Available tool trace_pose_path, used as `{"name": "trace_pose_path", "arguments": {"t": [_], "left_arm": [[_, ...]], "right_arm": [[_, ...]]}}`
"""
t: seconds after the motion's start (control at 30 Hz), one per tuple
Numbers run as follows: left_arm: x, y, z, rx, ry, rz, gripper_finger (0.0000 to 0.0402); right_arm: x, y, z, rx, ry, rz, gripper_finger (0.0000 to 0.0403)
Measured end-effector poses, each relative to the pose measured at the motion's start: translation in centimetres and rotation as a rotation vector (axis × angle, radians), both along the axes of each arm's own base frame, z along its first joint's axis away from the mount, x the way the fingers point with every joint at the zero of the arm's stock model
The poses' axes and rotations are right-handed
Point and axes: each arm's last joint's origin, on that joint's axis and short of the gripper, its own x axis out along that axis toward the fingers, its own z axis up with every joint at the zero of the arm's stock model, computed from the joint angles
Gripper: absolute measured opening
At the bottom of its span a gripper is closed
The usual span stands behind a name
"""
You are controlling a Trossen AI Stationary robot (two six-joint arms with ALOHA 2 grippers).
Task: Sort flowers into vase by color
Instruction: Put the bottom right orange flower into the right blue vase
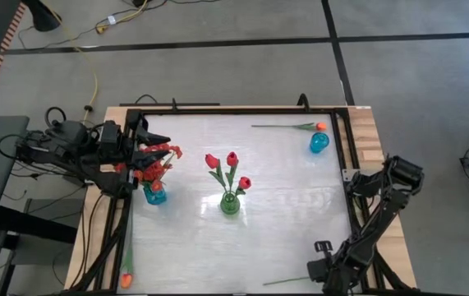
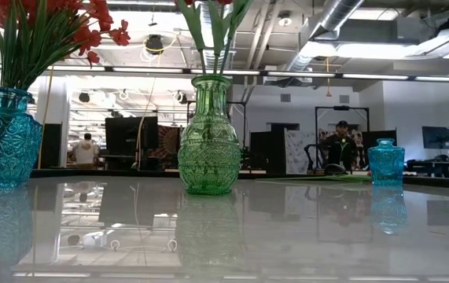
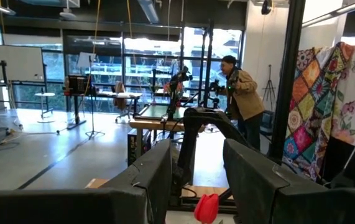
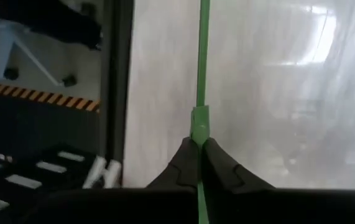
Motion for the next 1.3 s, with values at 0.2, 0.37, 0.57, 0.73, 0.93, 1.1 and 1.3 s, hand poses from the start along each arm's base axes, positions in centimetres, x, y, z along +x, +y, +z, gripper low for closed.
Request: {"name": "trace_pose_path", "arguments": {"t": [0.2, 0.37, 0.57, 0.73, 0.93, 1.1, 1.3], "left_arm": [[0.0, 0.1, 0.1, -0.008, -0.013, 0.032, 0.0134], [-0.2, 0.2, 0.7, -0.026, -0.074, 0.051, 0.0134], [-0.5, 0.3, 1.7, -0.039, -0.17, 0.051, 0.0134], [-0.6, 0.3, 1.8, -0.065, -0.19, 0.045, 0.0134], [-0.6, 0.3, 1.8, -0.073, -0.19, 0.042, 0.0134], [-0.6, 0.3, 1.8, -0.069, -0.189, 0.043, 0.0134], [-0.6, 0.3, 1.8, -0.053, -0.187, 0.048, 0.0134]], "right_arm": [[2.8, -2.3, 2.7, -0.201, 0.012, -0.047, 0.003], [5.2, -5.4, 6.0, -0.494, -0.031, 0.035, 0.0027], [6.9, -8.6, 10.0, -0.835, -0.103, 0.109, 0.0027], [6.8, -10.3, 12.4, -0.914, -0.172, 0.151, 0.0027], [5.7, -12.8, 14.7, -0.911, -0.158, 0.096, 0.0027], [5.4, -14.9, 16.2, -0.859, -0.156, 0.042, 0.0027], [5.7, -18.0, 17.2, -0.841, -0.146, -0.084, 0.0029]]}}
